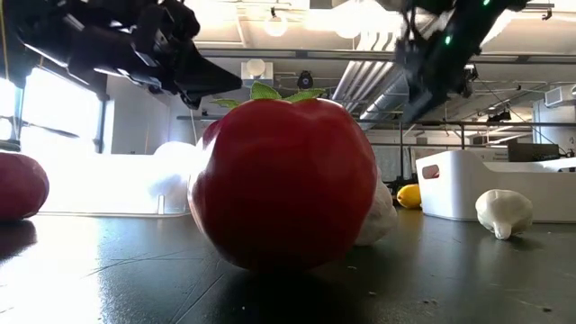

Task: Sort produce into baskets
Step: Put the white garlic into the top left white bin

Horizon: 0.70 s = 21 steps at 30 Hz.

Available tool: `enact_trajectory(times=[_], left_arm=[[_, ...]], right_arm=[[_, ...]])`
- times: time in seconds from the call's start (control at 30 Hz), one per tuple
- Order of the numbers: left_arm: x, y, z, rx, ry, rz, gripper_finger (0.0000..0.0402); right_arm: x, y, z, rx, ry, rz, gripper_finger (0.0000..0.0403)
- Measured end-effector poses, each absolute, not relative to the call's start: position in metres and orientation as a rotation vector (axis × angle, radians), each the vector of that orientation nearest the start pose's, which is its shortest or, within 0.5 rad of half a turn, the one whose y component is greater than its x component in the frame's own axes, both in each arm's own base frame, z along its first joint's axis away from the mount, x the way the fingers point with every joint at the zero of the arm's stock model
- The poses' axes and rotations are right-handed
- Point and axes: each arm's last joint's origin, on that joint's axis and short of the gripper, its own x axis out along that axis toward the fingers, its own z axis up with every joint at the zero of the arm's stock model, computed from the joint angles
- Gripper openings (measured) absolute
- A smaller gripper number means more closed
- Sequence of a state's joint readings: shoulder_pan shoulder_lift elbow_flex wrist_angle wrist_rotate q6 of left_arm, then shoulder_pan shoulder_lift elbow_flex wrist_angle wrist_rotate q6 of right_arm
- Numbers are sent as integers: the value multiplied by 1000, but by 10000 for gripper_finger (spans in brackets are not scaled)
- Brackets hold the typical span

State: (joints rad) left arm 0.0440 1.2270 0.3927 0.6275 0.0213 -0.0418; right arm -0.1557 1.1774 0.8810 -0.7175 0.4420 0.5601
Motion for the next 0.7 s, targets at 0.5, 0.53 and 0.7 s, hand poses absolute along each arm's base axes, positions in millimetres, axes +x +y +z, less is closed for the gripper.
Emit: enact_trajectory(times=[0.5,0.53,0.7], left_arm=[[226,64,191,-105,198,140,0],[225,65,191,-105,200,139,0],[224,67,191,-96,200,117,0]], right_arm=[[181,-141,212,517,1234,-912,118],[182,-145,206,530,1253,-921,138],[183,-162,185,563,1318,-1000,232]])
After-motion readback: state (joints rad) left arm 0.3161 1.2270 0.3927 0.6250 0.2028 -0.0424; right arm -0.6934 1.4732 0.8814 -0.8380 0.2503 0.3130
